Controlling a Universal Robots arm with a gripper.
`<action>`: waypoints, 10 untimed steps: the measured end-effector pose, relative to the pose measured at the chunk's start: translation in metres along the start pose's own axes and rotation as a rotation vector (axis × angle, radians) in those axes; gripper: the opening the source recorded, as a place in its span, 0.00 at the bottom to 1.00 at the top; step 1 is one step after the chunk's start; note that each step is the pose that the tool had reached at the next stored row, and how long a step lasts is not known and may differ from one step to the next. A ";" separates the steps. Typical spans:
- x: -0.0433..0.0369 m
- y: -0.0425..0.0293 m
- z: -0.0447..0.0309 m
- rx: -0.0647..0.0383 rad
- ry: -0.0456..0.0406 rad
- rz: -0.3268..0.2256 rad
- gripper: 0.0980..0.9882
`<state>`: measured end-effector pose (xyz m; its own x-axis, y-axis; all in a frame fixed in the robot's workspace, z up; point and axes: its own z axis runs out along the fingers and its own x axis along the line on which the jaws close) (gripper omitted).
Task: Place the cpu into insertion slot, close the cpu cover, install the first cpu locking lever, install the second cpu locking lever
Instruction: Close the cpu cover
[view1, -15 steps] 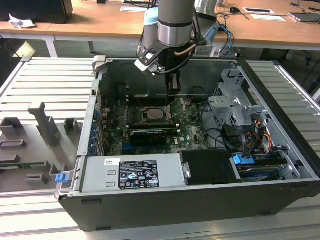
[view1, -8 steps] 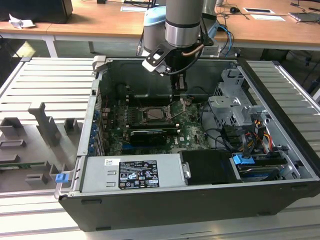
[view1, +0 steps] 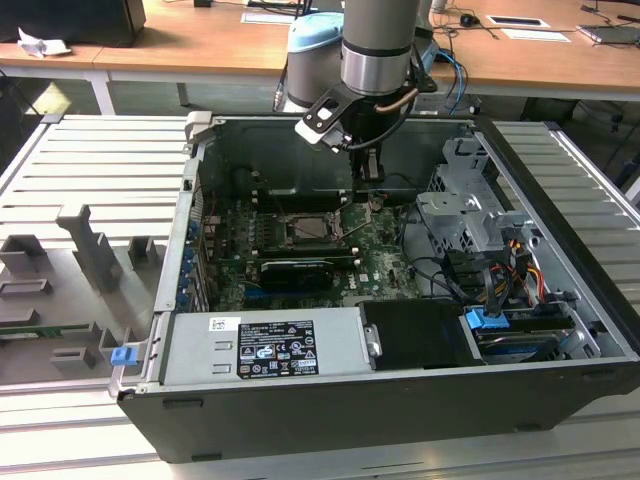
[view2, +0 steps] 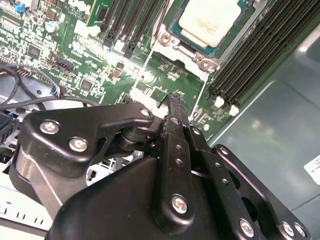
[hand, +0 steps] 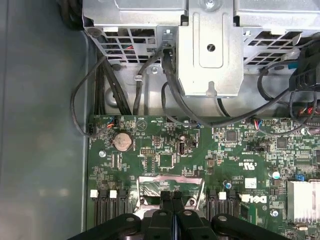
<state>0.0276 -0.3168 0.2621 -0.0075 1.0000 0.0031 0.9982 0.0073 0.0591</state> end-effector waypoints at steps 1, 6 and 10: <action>0.0000 0.0018 0.0004 0.000 0.0001 0.000 0.01; 0.0000 0.0107 0.0026 0.000 -0.0024 0.000 0.01; 0.0002 0.0206 0.0056 0.000 -0.0061 0.000 0.01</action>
<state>0.0485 -0.3164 0.2577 -0.0076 1.0000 -0.0030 0.9982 0.0077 0.0586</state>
